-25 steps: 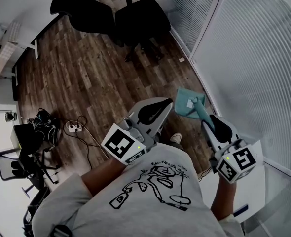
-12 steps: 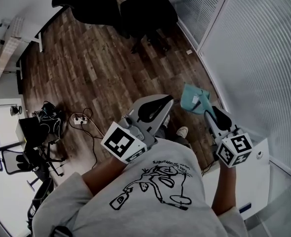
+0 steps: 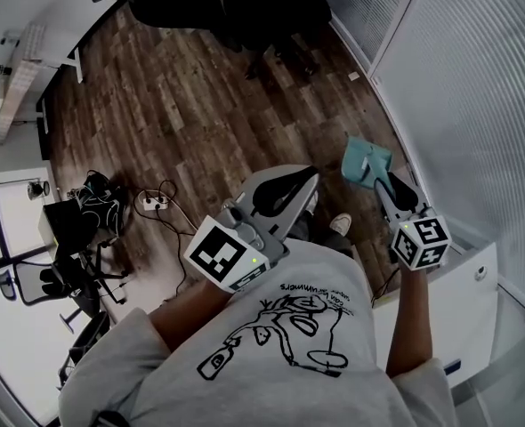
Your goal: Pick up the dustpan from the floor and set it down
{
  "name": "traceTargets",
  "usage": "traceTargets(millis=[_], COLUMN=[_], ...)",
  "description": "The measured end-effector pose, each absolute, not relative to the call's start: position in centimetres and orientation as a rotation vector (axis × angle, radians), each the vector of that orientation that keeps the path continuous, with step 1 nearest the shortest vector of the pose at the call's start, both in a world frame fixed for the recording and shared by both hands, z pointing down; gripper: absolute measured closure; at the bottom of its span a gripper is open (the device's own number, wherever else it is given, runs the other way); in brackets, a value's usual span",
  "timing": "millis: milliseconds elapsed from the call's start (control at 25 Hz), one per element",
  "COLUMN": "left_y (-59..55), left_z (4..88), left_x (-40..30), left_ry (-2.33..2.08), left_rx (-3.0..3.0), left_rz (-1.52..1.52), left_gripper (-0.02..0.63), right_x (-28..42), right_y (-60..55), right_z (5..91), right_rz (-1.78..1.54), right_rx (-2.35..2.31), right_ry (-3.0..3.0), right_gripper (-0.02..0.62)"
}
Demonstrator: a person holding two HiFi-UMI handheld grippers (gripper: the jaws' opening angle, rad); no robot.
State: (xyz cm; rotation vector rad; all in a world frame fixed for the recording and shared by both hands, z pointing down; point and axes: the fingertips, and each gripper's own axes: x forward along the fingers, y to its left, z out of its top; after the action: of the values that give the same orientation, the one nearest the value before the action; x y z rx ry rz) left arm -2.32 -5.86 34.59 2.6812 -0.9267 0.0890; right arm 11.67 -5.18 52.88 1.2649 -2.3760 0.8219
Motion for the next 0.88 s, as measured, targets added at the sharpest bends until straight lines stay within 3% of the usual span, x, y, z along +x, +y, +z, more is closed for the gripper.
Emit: traceTargets(millis=[880], left_y=[-6.7], left_z=[35.2], left_x=[-2.4], left_ry=[-0.936], left_rx=[2.665], left_rz=[0.098], left_gripper=[0.604], right_x=[11.2], right_y=[-7.7], right_z=[66.0], right_rz=[0.935], right_rx=[1.279], right_ry=[-2.322], right_gripper=[0.486])
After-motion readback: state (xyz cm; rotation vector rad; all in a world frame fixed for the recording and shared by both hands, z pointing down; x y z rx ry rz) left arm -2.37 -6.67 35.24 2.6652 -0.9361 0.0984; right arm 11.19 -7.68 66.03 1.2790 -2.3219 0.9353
